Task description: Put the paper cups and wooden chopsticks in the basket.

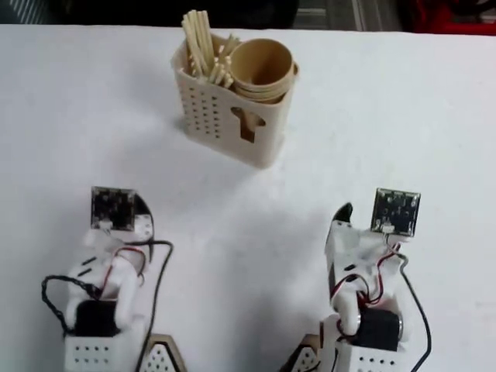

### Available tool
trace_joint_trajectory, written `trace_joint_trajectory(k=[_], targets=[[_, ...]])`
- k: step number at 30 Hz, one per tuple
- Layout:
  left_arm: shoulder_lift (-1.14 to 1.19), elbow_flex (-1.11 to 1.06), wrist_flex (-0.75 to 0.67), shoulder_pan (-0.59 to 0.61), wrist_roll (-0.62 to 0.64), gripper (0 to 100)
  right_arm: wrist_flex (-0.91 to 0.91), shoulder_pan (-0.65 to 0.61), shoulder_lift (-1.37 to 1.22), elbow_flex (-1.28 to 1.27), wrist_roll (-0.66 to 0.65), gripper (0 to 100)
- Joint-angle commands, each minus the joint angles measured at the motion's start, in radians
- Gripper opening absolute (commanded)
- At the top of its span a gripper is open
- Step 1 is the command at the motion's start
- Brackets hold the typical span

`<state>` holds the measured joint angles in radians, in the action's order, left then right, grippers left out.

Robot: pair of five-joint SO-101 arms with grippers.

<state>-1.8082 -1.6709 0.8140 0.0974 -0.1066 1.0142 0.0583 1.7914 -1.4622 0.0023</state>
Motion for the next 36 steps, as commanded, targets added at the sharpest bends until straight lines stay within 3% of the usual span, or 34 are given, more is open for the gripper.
trace_joint_trajectory(k=[1, 6, 9, 20, 36], targets=[[-0.007, -0.018, -0.068, 0.002, -0.009, 3, 0.001, -0.077, 0.008, -0.006, -0.009, 22.3], [-0.007, -0.023, -0.014, -0.002, -0.008, 3, 0.001, -0.3, 0.008, -0.055, -0.009, 22.3], [-0.007, -0.023, 0.048, -0.002, -0.009, 3, 0.002, -0.36, 0.01, -0.055, -0.006, 22.3], [-0.007, -0.021, 0.078, -0.004, -0.002, 3, 0.067, -0.243, 0.012, -0.031, -0.006, 22.0], [-0.007, -0.021, 0.072, -0.004, -0.002, 3, 0.226, -0.24, 0.01, 0.002, -0.008, 22.0]])
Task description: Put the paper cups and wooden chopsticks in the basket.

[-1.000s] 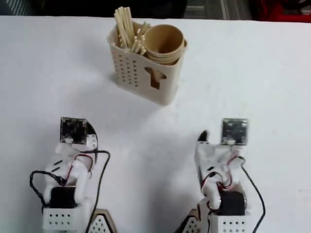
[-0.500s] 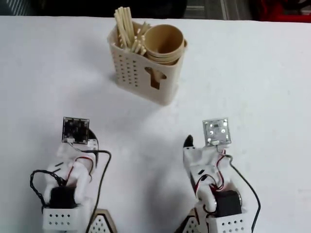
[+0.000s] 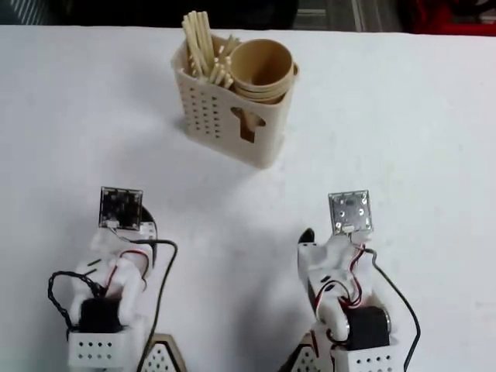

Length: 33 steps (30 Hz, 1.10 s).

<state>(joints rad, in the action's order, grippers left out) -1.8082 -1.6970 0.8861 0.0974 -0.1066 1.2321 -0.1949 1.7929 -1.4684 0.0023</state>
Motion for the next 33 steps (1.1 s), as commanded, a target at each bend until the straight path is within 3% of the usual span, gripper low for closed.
trace_joint_trajectory(k=[1, 8, 17, 24, 33], targets=[[-0.007, 0.005, 0.0, -0.004, -0.002, 3, 0.008, 0.013, 0.008, -0.012, -0.008, 22.1], [-0.007, 0.005, 0.002, -0.004, -0.002, 3, -0.084, 0.019, 0.008, -0.207, -0.006, 22.1], [-0.004, 0.005, 0.017, -0.002, -0.002, 3, -0.119, 0.021, 0.005, -0.222, -0.008, 22.0], [-0.004, 0.005, 0.262, 0.004, -0.009, 3, 0.03, 0.019, 0.005, -0.222, -0.006, 22.0], [-0.004, 0.005, 0.313, 0.004, -0.003, 3, 0.035, 0.018, 0.005, -0.222, -0.006, 22.0]])
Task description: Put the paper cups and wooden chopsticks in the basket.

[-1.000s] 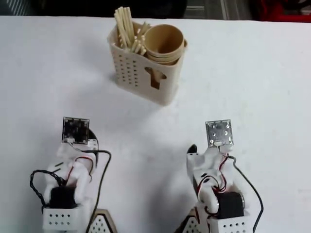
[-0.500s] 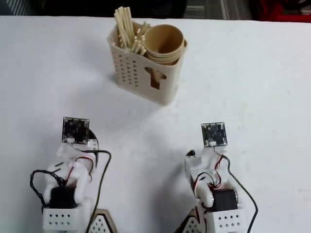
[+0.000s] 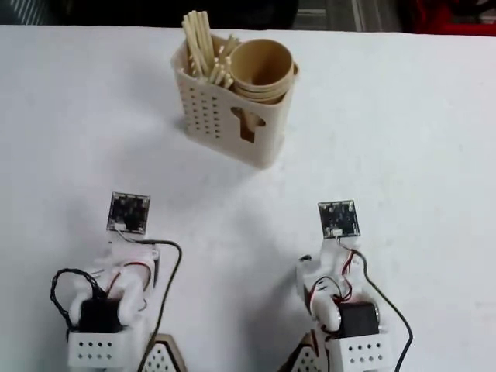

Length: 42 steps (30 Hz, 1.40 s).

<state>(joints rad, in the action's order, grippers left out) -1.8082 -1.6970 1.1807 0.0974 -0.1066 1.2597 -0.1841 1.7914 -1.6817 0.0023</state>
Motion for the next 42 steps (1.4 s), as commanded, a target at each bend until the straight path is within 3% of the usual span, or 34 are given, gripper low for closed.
trace_joint_trajectory(k=[1, 8, 42], targets=[[-0.004, 0.005, 0.041, 0.004, -0.003, 3, 0.007, 0.008, 0.007, -0.009, -0.006, 22.0], [-0.004, 0.005, 0.101, -0.001, -0.009, 3, 0.007, 0.008, 0.007, -0.009, -0.006, 22.0], [-0.007, 0.005, 0.06, 0.004, -0.006, 3, 0.007, 0.008, 0.007, -0.009, -0.006, 22.0]])
